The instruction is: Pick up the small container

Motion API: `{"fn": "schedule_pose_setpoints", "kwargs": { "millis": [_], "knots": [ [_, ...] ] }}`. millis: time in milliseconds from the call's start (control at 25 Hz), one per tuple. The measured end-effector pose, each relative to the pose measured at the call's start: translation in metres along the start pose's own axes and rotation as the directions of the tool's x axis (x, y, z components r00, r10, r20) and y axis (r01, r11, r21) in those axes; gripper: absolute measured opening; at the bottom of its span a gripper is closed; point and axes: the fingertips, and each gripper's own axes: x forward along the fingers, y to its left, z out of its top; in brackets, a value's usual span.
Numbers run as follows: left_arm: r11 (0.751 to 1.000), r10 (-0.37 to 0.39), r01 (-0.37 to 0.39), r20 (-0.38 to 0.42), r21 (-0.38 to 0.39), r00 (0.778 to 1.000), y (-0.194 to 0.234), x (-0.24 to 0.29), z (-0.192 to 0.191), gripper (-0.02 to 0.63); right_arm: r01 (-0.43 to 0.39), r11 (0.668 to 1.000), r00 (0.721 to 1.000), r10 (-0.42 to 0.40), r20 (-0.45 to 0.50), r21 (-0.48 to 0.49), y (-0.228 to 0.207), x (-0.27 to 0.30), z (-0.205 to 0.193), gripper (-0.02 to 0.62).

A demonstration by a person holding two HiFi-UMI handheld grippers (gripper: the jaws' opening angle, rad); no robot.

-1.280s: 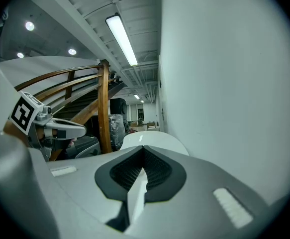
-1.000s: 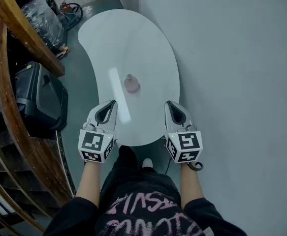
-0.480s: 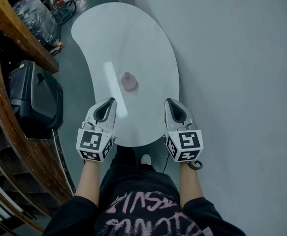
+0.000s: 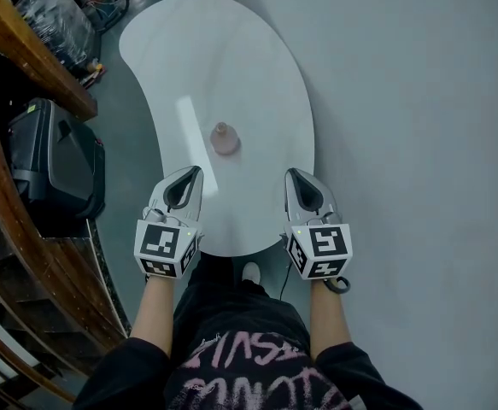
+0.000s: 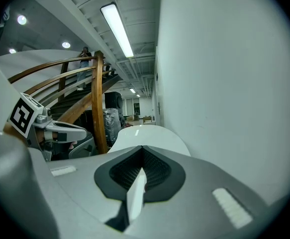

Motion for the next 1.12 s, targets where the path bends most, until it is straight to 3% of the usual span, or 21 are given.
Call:
{"fn": "schedule_pose_setpoints", "kwargs": {
  "millis": [1120],
  "knots": [
    [0.999, -0.032, 0.031, -0.025, -0.034, 0.999, 0.017, 0.024, -0.027, 0.001, 0.011, 1.0, 0.998, -0.011, -0.062, 0.004, 0.002, 0.037, -0.023, 0.02]
  ]
}}
